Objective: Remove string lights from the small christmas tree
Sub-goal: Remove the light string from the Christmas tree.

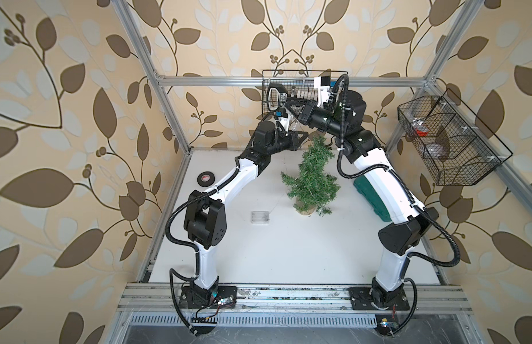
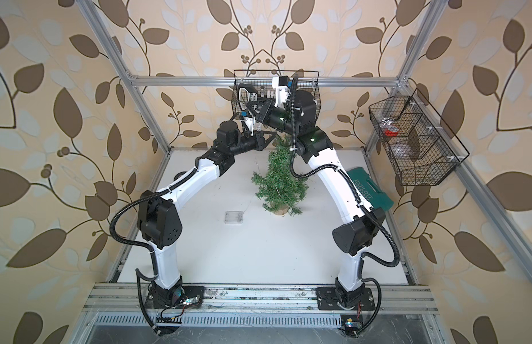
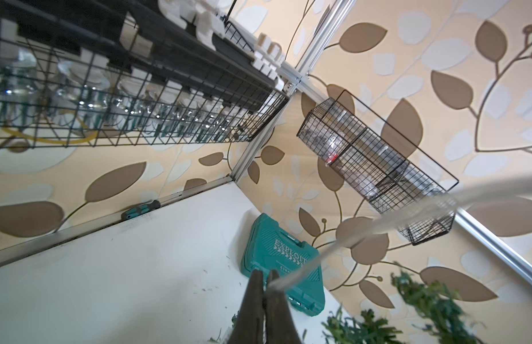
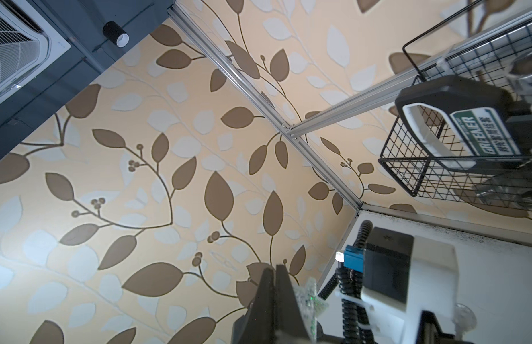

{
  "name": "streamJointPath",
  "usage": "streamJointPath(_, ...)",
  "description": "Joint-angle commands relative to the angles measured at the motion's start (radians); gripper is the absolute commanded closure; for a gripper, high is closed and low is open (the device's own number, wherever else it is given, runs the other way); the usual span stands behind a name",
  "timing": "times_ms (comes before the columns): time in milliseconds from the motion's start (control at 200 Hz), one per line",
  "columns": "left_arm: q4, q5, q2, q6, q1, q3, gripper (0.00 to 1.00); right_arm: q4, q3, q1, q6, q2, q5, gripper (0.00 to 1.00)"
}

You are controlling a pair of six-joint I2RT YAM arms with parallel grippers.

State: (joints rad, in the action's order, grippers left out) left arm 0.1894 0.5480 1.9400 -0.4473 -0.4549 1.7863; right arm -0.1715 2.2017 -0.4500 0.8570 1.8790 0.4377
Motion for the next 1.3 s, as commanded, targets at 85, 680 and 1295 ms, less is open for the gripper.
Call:
streamJointPath(85,-0.055,-0.027,-0.148,0.089,0.001,-0.045,1.00,0.046,-0.010,0.050,0.017,-0.032,-0.002,0.96)
streamJointPath(680,-0.194,0.078,-0.266,0.095,-0.007,-0.112,1.00,0.050,0.104,0.084,0.123,0.091,0.055,0.95)
streamJointPath(1295,-0.300,0.058,-0.277,0.155,-0.027,-0.070,1.00,0.012,0.050,0.066,0.132,0.054,-0.064,0.97)
